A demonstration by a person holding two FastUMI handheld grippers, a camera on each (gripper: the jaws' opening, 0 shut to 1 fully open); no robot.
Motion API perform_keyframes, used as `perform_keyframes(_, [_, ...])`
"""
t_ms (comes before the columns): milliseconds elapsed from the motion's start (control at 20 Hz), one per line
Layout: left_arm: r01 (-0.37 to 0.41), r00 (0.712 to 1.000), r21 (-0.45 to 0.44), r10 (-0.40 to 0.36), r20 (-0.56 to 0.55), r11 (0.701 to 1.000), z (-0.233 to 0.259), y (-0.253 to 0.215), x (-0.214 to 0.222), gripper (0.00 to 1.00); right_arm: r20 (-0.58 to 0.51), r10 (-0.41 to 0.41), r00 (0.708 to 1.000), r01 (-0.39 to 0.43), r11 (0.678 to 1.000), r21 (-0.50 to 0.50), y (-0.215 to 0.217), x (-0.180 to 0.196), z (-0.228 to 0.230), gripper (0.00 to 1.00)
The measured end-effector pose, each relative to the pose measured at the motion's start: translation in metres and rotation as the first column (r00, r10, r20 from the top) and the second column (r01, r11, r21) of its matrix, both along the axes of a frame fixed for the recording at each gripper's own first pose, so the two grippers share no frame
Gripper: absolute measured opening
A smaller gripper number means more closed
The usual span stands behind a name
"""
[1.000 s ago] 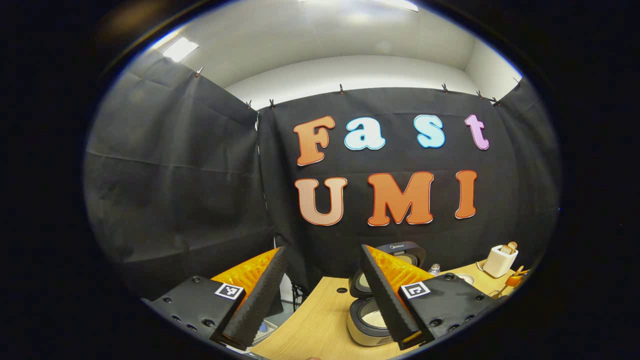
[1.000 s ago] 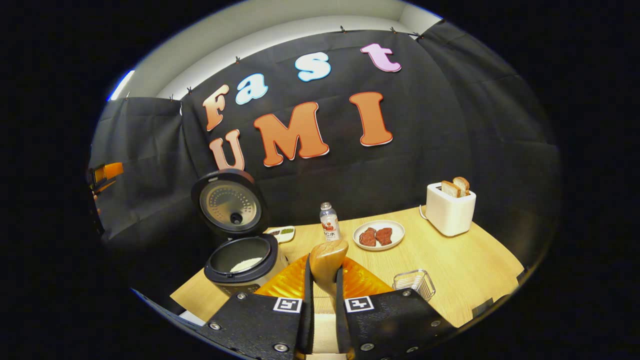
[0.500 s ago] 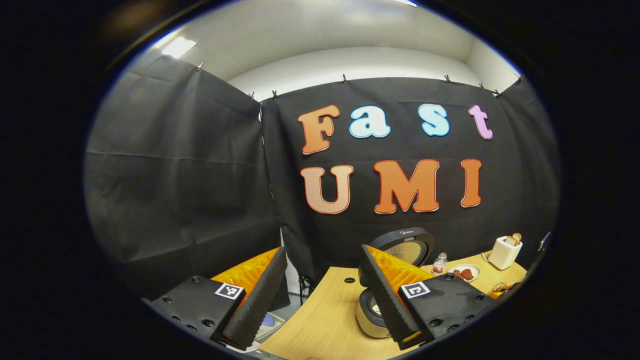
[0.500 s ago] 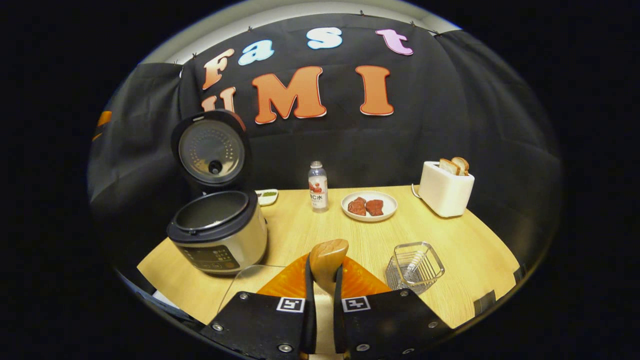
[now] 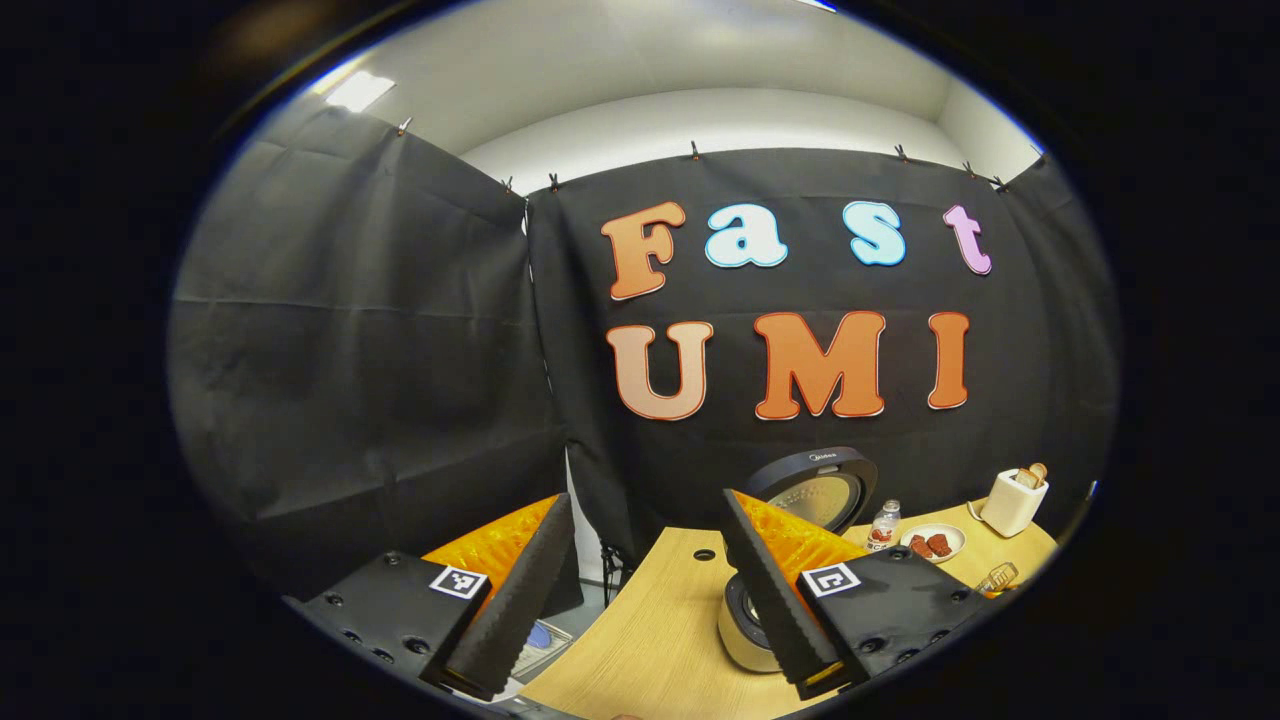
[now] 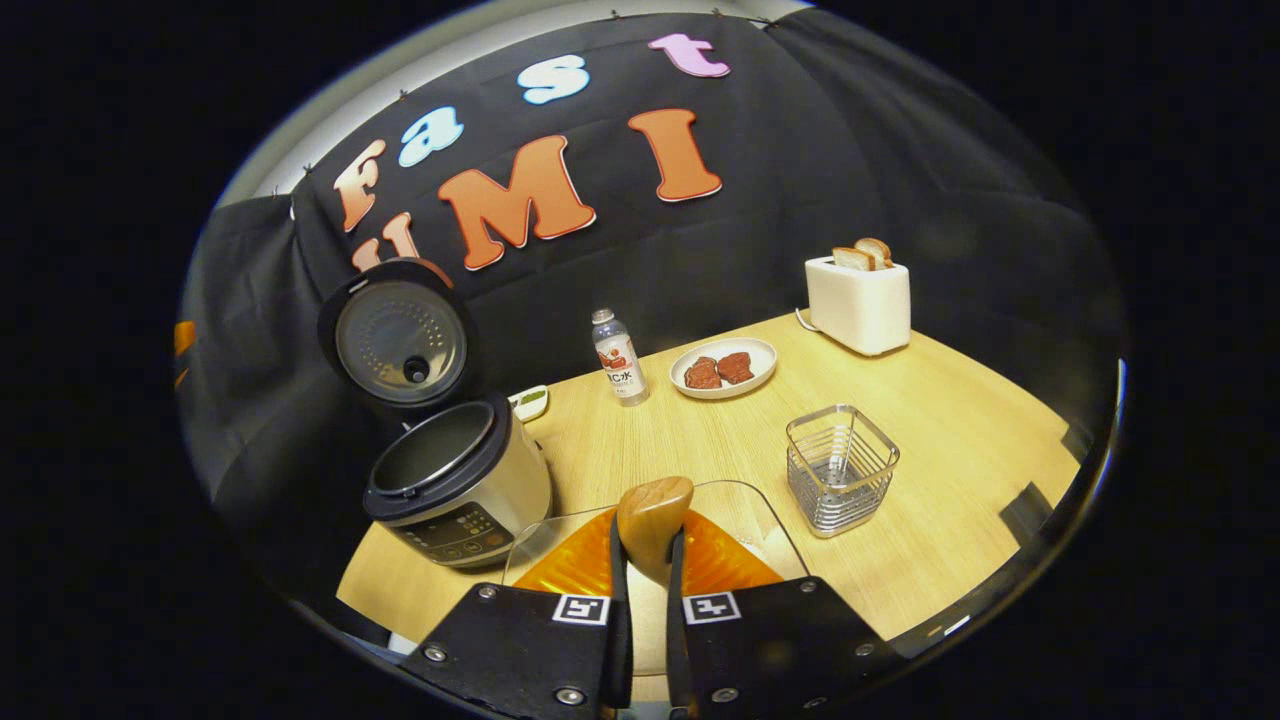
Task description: Close the left gripper, press the button to open the rice cooker; take a wooden spoon from the chopstick holder with the right hand, scoop a spoonful of rice and pour it into the rice cooker, then put the wooden spoon back into the chopstick holder.
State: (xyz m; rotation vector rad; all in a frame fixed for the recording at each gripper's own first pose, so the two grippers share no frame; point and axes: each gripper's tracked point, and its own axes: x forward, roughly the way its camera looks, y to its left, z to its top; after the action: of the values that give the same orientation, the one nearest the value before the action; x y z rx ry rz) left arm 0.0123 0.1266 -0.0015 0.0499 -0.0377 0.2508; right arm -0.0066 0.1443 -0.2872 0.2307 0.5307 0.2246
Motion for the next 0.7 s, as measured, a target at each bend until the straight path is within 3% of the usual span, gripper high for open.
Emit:
perform_keyframes(200, [0.010, 1.000, -0.006, -0.010, -0.004, 1.000, -0.003, -0.003, 0.001, 0.96, -0.065, -0.041, 0.997, 0.052, 0.983, 0.175, 0.019, -0.009, -0.005, 0.13])
perform_keyframes(450, [0.014, 1.000, 0.000, -0.014, -0.015, 1.000, -0.007, -0.007, 0.002, 0.99, -0.145, -0.088, 0.985, 0.138, 0.916, 0.377, 0.026, -0.005, -0.021, 0.13])
perform_keyframes(600, [0.017, 1.000, -0.006, -0.017, -0.020, 1.000, -0.010, -0.007, 0.004, 1.00, -0.239, -0.110, 0.965, 0.215, 0.852, 0.477, 0.019, -0.001, -0.030, 0.12])
perform_keyframes(700, [0.022, 0.999, -0.009, -0.022, -0.022, 1.000, -0.011, -0.008, 0.007, 1.00, -0.318, -0.139, 0.938, 0.298, 0.791, 0.534, 0.010, 0.001, -0.034, 0.12])
